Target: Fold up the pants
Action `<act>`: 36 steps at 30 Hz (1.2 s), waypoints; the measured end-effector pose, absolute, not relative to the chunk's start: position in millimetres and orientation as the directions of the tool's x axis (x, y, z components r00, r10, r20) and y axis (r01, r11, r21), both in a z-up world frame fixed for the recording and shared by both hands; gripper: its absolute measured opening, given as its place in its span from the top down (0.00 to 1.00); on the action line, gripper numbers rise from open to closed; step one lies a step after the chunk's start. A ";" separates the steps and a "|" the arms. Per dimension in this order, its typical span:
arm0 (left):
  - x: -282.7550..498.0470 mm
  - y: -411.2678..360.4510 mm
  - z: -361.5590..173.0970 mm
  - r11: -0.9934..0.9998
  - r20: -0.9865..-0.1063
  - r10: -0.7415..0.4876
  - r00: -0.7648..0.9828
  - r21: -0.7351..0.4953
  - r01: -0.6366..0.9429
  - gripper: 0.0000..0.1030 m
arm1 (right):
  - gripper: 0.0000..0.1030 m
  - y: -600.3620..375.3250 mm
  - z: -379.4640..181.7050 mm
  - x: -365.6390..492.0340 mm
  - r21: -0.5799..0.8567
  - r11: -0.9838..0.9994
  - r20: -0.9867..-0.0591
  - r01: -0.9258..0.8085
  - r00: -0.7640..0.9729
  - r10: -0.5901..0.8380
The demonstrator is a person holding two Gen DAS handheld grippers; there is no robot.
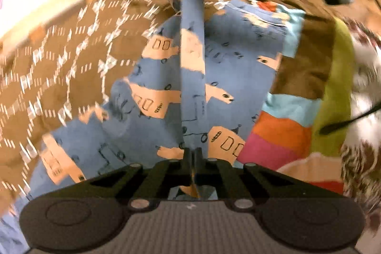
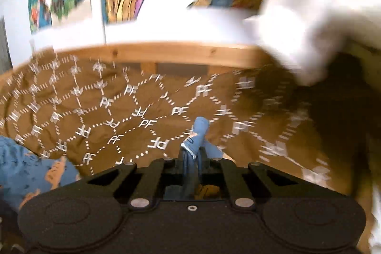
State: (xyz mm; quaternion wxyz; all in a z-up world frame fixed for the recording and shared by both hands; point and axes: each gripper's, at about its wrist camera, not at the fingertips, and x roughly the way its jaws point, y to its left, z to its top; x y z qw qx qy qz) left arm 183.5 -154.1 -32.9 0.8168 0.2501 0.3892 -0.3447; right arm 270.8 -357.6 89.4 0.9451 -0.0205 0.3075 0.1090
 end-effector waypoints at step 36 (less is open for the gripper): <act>317.9 -345.2 -5.7 0.433 -0.657 -0.676 0.334 0.013 0.901 0.57 | 0.59 -477.4 23.1 151.0 0.307 0.951 -0.624 0.041 0.763 0.168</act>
